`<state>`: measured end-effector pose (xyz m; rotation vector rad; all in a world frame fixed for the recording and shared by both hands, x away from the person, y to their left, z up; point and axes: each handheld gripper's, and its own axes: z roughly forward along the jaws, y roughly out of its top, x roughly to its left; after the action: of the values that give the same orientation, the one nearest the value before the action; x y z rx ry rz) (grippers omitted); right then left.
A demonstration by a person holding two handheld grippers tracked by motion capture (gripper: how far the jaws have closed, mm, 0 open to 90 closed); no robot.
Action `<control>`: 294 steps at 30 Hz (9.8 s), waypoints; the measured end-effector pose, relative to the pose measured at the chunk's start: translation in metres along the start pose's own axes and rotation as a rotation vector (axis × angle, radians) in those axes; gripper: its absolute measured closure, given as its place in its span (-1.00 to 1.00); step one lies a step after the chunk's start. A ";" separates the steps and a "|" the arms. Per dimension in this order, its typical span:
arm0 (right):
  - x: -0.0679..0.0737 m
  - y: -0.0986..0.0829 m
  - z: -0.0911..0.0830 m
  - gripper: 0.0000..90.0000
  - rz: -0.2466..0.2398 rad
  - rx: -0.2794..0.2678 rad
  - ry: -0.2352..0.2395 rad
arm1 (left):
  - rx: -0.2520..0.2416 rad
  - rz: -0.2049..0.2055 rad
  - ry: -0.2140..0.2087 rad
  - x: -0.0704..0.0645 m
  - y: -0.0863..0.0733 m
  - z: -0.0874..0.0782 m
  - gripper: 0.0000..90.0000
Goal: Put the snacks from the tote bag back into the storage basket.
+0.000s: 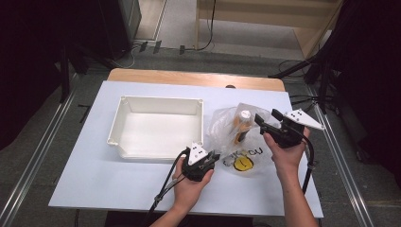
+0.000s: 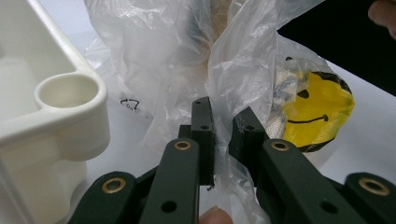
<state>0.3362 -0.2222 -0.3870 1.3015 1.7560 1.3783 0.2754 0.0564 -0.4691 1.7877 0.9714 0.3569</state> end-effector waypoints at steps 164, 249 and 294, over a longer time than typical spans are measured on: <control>-0.003 -0.014 0.066 0.71 0.028 0.194 -0.052 | 0.253 -0.024 0.060 0.010 -0.008 -0.002 0.97; 0.043 -0.028 0.029 -0.27 -0.048 0.052 0.047 | 0.182 -0.041 0.047 0.011 -0.008 -0.006 0.96; 0.072 0.016 -0.013 -0.27 -0.071 -0.050 0.090 | 0.041 0.001 -0.039 0.031 -0.015 -0.060 -0.43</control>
<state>0.3033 -0.1617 -0.3574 1.1560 1.7975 1.4506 0.2504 0.1206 -0.4626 1.8255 0.9566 0.3034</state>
